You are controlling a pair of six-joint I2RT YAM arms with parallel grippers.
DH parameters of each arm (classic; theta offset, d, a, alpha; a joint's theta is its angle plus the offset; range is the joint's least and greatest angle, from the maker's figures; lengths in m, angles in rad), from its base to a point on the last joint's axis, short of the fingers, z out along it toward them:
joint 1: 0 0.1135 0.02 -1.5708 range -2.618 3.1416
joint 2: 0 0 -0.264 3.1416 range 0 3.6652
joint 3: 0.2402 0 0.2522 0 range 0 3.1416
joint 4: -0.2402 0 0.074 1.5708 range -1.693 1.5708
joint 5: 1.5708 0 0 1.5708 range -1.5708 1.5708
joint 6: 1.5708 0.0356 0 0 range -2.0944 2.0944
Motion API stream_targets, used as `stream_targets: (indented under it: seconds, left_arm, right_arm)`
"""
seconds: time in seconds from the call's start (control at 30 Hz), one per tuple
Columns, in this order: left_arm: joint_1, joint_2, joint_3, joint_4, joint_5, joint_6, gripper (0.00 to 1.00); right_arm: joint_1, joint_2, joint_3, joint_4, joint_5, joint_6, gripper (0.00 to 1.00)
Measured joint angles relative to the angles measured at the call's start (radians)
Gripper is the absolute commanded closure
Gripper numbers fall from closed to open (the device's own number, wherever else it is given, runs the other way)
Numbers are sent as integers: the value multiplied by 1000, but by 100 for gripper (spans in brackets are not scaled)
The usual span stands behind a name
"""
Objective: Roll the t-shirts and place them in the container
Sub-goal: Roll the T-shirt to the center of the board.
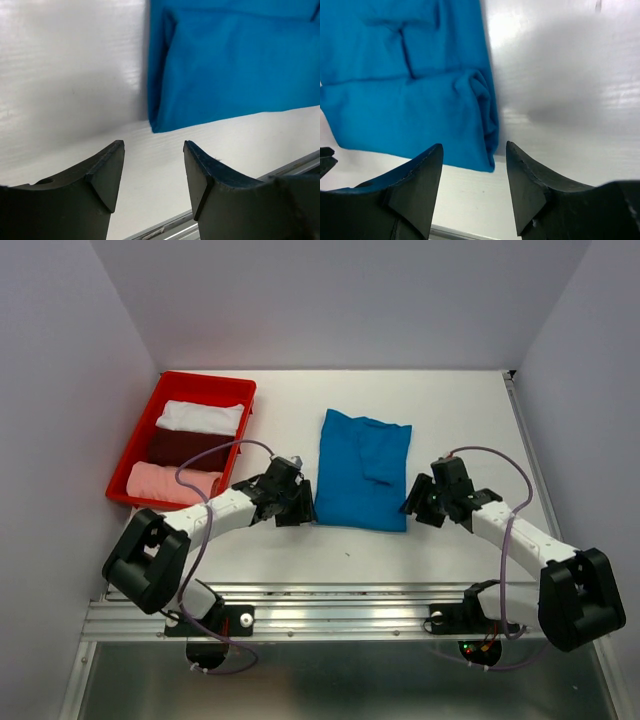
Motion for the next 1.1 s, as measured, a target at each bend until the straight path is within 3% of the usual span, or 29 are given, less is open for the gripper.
stream_targets:
  seconds: [0.13,0.37,0.83,0.9,1.07,1.1]
  left_arm:
    - [0,0,-65,34,14,-24,42]
    - [0,28,-106,134,37,-52,58]
    - [0,75,-106,207,38,-57,64]
    - [0,76,-106,213,38,-57,70]
    - [0,89,-106,234,43,-57,100]
    - [0,90,-106,236,44,-57,100]
  right_arm:
    - [0,-28,-105,27,-67,49,44]
    - [0,-37,-196,98,-118,111,54]
    - [0,-19,-220,185,-142,145,75]
    - [0,-19,-220,187,-141,149,83]
    - [0,-19,-220,191,-141,156,97]
    - [0,-19,-220,192,-141,156,99]
